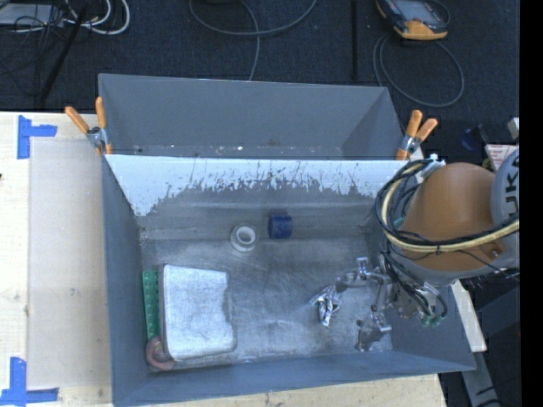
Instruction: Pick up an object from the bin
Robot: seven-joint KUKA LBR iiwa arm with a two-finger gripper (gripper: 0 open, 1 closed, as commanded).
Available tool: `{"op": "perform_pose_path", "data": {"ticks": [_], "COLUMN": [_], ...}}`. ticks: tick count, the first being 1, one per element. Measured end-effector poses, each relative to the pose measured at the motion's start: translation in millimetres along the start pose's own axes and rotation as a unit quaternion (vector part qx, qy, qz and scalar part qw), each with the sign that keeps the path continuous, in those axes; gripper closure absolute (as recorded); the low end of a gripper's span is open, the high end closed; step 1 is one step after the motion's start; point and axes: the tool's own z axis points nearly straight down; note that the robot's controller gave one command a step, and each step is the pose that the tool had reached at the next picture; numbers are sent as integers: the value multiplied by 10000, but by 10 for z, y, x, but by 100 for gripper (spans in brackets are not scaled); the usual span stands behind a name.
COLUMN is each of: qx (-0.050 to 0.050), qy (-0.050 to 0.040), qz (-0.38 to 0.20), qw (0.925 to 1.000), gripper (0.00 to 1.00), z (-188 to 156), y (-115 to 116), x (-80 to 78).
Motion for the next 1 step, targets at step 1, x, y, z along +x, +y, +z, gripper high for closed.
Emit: {"op": "perform_pose_path", "data": {"ticks": [1], "qx": [17], "qy": [-53], "qz": [49], "qw": [10000], "gripper": [0], "z": [764], "y": [40], "x": [-457]}}
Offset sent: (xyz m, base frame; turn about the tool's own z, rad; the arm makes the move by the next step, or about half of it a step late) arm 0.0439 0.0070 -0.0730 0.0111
